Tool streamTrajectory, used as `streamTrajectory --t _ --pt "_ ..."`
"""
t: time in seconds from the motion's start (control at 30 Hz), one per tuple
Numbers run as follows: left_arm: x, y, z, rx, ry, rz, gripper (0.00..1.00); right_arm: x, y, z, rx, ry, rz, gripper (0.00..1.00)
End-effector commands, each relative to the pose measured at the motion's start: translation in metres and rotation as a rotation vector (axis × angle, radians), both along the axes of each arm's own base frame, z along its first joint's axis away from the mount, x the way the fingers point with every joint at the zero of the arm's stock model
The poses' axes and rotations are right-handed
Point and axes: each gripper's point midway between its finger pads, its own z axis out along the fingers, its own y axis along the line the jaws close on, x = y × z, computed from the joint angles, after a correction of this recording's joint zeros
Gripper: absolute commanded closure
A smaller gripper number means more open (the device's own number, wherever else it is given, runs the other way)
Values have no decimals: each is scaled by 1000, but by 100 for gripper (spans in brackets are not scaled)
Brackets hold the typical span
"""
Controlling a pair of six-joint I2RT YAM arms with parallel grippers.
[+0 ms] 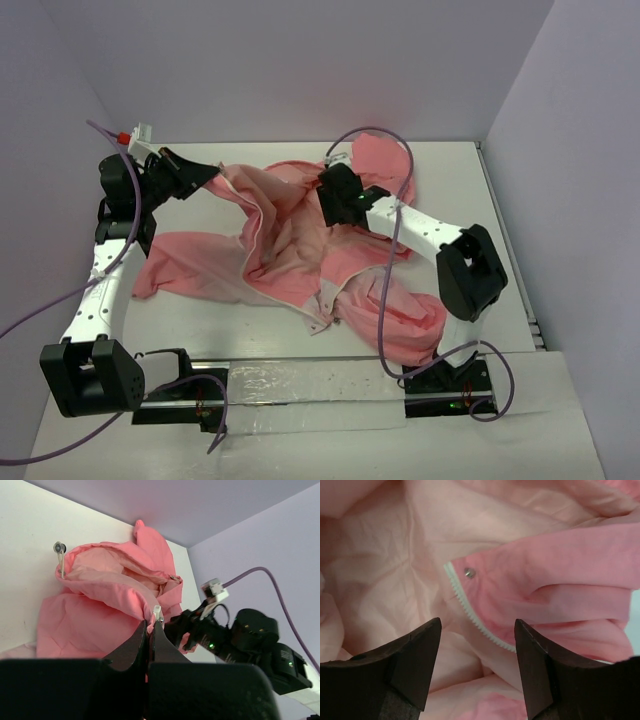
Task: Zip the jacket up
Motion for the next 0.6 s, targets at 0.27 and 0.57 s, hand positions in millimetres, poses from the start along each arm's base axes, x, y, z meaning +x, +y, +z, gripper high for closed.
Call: streamTrajectory --t 0.27,0.57 --pt "-6 -2 25 6 -80 -23 100 25 -10 42 150 -28 -12 32" --pt "-6 0 25 19 -81 -17 100 45 -5 2 89 43 -26 30"
